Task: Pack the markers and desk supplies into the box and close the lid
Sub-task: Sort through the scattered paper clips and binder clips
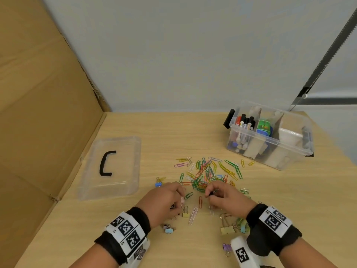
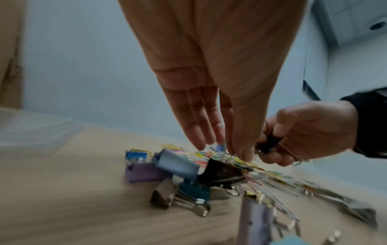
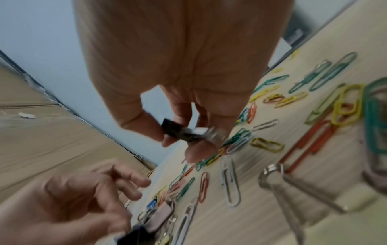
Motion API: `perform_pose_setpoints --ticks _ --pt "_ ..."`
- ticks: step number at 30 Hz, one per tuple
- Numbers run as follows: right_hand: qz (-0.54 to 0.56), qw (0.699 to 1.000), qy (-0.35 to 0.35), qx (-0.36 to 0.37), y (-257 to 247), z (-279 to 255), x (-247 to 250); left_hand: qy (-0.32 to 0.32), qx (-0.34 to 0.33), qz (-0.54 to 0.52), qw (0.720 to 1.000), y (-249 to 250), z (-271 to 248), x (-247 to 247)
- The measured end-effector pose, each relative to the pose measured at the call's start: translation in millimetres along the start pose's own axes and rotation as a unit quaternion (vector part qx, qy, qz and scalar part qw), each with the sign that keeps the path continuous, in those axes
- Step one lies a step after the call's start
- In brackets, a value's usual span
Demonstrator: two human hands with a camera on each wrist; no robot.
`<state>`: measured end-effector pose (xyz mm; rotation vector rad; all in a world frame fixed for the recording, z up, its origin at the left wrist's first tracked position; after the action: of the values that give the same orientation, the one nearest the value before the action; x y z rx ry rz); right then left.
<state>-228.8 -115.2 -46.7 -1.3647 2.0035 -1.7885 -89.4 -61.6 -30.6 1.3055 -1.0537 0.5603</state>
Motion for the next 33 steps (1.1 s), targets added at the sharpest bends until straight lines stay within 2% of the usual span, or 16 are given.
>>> perform_pose_setpoints --ticks 3,7,9,11,13,18,20,22,25,27,28,31,33 --pt "-0.003 1.000 0.004 -0.007 -6 3 -5 0.066 0.027 -0.092 0.993 -6 -3 21" --pt "-0.122 0.991 -0.033 0.047 -25 6 -33 0.153 0.112 -0.276 0.942 -33 -9 46" --pt "-0.211 0.973 -0.054 0.075 -33 7 -51 0.162 0.146 -0.346 0.912 -47 -12 48" --pt "-0.316 0.942 -0.074 0.083 -34 8 -64 0.159 0.177 -0.397 0.886 -56 -13 46" --pt "-0.369 0.922 -0.076 0.086 -37 13 -69 0.151 0.206 -0.452 0.855 -59 -15 43" --pt "-0.399 0.907 -0.081 0.106 -45 17 -74 0.151 0.238 -0.619 0.733 -58 -18 29" --pt "-0.396 0.908 -0.085 0.103 -46 17 -73 0.162 0.262 -0.640 0.704 -64 -20 24" --pt "-0.404 0.905 -0.076 0.112 -49 17 -71 0.168 0.275 -0.649 0.689 -69 -22 21" --pt "-0.424 0.895 -0.065 0.121 -51 23 -70 0.166 0.281 -0.661 0.676 -73 -23 19" --pt "-0.421 0.898 -0.059 0.117 -50 27 -67 0.156 0.289 -0.647 0.689 -74 -25 20" --pt "-0.397 0.909 -0.050 0.114 -51 28 -64 0.150 0.292 -0.631 0.703 -74 -26 21" --pt "-0.180 0.980 -0.010 0.081 -50 28 -38 0.131 0.295 -0.565 0.759 -77 -30 24" --pt "0.041 0.998 -0.007 0.036 -44 27 -22 0.121 0.286 -0.522 0.795 -79 -33 26"
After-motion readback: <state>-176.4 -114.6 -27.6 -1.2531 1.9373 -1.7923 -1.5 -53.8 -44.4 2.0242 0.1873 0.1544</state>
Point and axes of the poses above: each hand's wrist, its own z-axis towards the middle knuckle, its own x-axis out of the back of the hand, y = z × x, the point moved 10 cm from there along z, towards the middle knuckle, and after that the axes turned 2 degrees about x, right-handed, at the moved point
